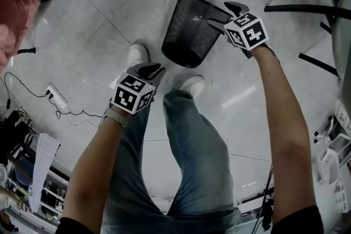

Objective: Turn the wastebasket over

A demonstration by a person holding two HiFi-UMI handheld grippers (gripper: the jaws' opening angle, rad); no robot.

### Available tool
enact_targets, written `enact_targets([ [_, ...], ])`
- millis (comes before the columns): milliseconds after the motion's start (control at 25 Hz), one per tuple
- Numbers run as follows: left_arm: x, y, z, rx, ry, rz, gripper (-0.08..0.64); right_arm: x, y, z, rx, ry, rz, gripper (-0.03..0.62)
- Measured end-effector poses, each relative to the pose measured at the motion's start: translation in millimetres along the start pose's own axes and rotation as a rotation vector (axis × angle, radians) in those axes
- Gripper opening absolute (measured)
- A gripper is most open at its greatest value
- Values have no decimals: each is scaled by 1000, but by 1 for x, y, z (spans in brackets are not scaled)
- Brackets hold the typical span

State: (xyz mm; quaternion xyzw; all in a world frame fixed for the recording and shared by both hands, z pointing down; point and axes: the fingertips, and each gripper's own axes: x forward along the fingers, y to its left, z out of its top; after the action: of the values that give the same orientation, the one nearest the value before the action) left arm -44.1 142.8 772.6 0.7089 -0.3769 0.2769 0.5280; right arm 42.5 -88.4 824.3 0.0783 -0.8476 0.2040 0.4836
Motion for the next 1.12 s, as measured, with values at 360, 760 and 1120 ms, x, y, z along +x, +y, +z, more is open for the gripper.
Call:
enact_targets([
  [360, -17, 35, 7, -30, -52, 30, 71, 34, 14, 8, -31, 64, 155, 357],
  [760, -35, 42, 27, -72, -128, 40, 66, 11, 35, 14, -56, 106, 168, 156],
  [1120, -66, 14, 29, -25, -80, -9, 61, -41, 69, 21, -159, 173, 127, 40],
])
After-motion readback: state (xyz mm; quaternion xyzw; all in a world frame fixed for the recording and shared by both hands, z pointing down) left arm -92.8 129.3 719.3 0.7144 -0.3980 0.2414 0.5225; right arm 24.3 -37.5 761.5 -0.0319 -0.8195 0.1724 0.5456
